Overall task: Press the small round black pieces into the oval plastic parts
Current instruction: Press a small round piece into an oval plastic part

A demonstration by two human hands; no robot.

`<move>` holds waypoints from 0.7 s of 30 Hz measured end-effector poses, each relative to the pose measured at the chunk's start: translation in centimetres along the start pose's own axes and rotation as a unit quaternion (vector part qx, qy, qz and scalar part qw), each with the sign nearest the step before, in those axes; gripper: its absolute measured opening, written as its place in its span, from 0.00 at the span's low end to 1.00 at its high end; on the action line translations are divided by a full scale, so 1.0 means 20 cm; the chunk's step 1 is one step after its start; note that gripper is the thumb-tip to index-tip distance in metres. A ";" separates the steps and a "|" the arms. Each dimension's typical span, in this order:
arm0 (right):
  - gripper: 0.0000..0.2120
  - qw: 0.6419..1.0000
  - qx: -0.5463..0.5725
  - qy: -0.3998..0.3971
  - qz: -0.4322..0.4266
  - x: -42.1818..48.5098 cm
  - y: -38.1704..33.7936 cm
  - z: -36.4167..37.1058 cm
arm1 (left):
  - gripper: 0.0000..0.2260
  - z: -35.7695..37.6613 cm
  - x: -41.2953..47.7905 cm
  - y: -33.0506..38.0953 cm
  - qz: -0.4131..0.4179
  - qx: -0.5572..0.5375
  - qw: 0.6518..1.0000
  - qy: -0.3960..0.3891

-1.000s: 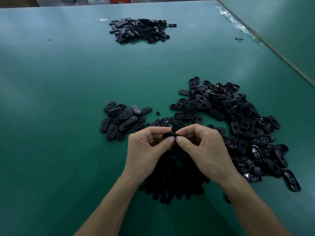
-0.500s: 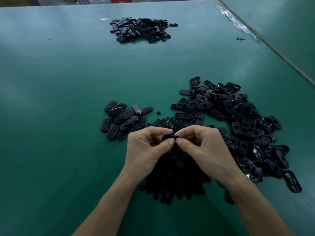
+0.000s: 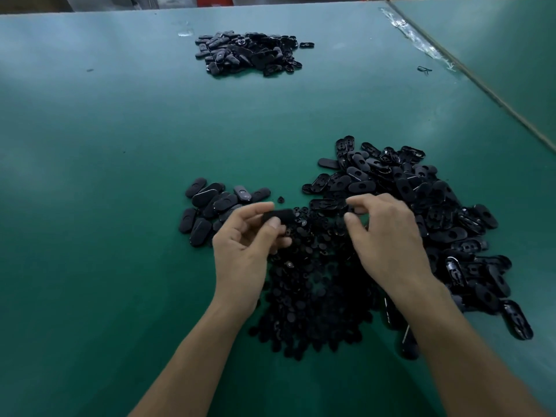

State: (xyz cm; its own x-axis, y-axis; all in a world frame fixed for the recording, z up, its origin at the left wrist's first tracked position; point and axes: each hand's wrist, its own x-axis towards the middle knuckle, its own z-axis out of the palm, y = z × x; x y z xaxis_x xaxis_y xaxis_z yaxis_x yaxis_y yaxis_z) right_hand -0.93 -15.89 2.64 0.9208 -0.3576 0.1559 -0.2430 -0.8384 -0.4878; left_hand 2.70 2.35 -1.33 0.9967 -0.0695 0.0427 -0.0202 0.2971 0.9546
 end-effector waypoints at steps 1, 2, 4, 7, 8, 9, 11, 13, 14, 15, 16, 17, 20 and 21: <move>0.15 0.999 -0.045 -0.004 0.016 0.01 0.02 0.00 | 0.11 0.00 0.01 0.00 -0.017 -0.044 0.999 0.019; 0.17 0.996 -0.083 -0.012 0.033 0.02 0.03 0.00 | 0.12 -0.01 0.02 0.01 -0.034 -0.089 0.995 0.037; 0.20 0.990 -0.129 -0.029 0.057 0.03 0.04 0.01 | 0.13 -0.01 0.04 0.02 -0.059 -0.152 0.984 0.069; 0.18 0.989 -0.130 -0.026 0.065 0.02 0.04 0.02 | 0.19 0.00 0.04 0.03 -0.066 -0.164 0.979 0.098; 0.17 0.990 -0.123 -0.021 0.068 0.02 0.04 0.02 | 0.22 0.01 0.04 0.03 -0.064 -0.156 0.980 0.102; 0.16 0.990 -0.117 -0.019 0.072 0.02 0.04 0.03 | 0.25 0.01 0.03 0.03 -0.062 -0.148 0.981 0.106; 0.15 0.991 -0.105 -0.018 0.082 0.02 0.04 0.03 | 0.29 0.00 0.03 0.02 -0.060 -0.131 0.983 0.111; 0.14 0.991 -0.079 -0.024 0.105 0.03 0.04 0.03 | 0.33 0.00 0.03 0.02 -0.056 -0.115 0.986 0.106; 0.14 0.990 -0.066 -0.028 0.118 0.04 0.03 0.02 | 0.34 0.00 0.03 0.02 -0.052 -0.110 0.987 0.101; 0.15 0.989 -0.060 -0.030 0.129 0.05 0.03 0.02 | 0.35 -0.01 0.03 0.02 -0.047 -0.106 0.989 0.095; 0.16 0.988 -0.062 -0.031 0.135 0.05 0.03 0.02 | 0.35 -0.01 0.02 0.01 -0.039 -0.099 0.990 0.089; 0.16 0.988 -0.070 -0.031 0.138 0.06 0.02 0.02 | 0.35 -0.01 0.02 0.01 -0.029 -0.086 0.992 0.083; 0.14 0.986 -0.069 -0.040 0.144 0.08 0.02 0.03 | 0.30 -0.01 0.01 0.00 -0.002 -0.046 0.997 0.058; 0.14 0.985 -0.056 -0.049 0.153 0.09 0.02 0.03 | 0.26 -0.01 0.01 0.00 0.004 -0.044 0.998 0.043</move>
State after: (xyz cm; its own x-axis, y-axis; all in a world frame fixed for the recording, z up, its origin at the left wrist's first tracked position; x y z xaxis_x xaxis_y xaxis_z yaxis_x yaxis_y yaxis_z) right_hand 0.88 -16.56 2.25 0.8228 -0.5639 -0.0708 -0.5413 -0.7395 -0.4002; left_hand 2.95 2.57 -1.42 0.9997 0.0135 0.0205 -0.0241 0.3799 0.9247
